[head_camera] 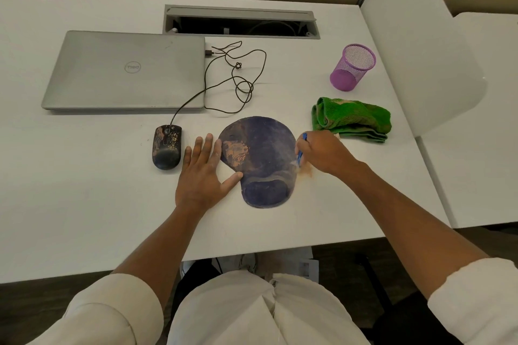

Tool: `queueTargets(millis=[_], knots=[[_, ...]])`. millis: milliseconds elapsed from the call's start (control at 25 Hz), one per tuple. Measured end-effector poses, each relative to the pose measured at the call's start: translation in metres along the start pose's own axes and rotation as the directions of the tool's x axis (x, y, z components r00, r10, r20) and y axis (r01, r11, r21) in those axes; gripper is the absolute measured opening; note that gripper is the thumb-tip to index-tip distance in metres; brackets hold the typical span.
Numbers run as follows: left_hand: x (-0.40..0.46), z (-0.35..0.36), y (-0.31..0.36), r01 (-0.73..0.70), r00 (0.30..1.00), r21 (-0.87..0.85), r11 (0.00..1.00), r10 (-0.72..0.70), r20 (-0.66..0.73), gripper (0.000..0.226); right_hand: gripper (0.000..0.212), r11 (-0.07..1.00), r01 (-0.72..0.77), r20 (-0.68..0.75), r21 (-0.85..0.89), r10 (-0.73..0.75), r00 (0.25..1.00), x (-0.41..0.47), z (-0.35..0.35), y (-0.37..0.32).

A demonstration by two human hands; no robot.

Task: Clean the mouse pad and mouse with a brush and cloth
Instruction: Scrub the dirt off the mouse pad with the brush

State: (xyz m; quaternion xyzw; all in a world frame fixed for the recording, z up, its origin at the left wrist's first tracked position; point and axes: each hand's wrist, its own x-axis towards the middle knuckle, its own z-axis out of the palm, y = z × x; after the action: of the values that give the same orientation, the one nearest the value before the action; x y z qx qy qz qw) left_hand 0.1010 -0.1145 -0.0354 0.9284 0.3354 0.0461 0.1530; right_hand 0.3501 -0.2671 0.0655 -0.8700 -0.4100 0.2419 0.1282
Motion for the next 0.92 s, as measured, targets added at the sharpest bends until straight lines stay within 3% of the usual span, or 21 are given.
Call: queueTargets(millis=[160, 360, 560, 760, 920], knots=[[-0.001, 0.0, 0.0, 0.001, 1.0, 0.0, 1.0, -0.001, 0.004, 0.106, 0.03, 0.974, 0.023, -0.172, 0.224, 0.016, 0.985, -0.001, -0.01, 0.003], [-0.001, -0.001, 0.002, 0.008, 1.0, 0.003, 1.0, -0.008, 0.004, 0.103, 0.035, 0.995, -0.059, -0.032, 0.077, 0.061, 0.998, -0.012, 0.008, 0.007], [-0.001, -0.001, 0.001, 0.008, 1.0, 0.016, 1.0, -0.008, 0.018, 0.103, 0.031, 0.977, -0.001, -0.175, 0.215, 0.04, 0.984, -0.014, -0.004, 0.003], [-0.001, -0.001, 0.001, 0.01, 1.0, 0.017, 1.0, -0.011, 0.024, 0.103, 0.036, 0.992, -0.055, 0.0, 0.112, 0.056, 0.998, -0.016, 0.006, 0.002], [-0.001, -0.001, 0.001, 0.008, 1.0, 0.014, 1.0, -0.008, 0.023, 0.104, 0.031, 0.971, -0.003, -0.106, 0.24, 0.03, 0.994, -0.016, -0.003, 0.001]])
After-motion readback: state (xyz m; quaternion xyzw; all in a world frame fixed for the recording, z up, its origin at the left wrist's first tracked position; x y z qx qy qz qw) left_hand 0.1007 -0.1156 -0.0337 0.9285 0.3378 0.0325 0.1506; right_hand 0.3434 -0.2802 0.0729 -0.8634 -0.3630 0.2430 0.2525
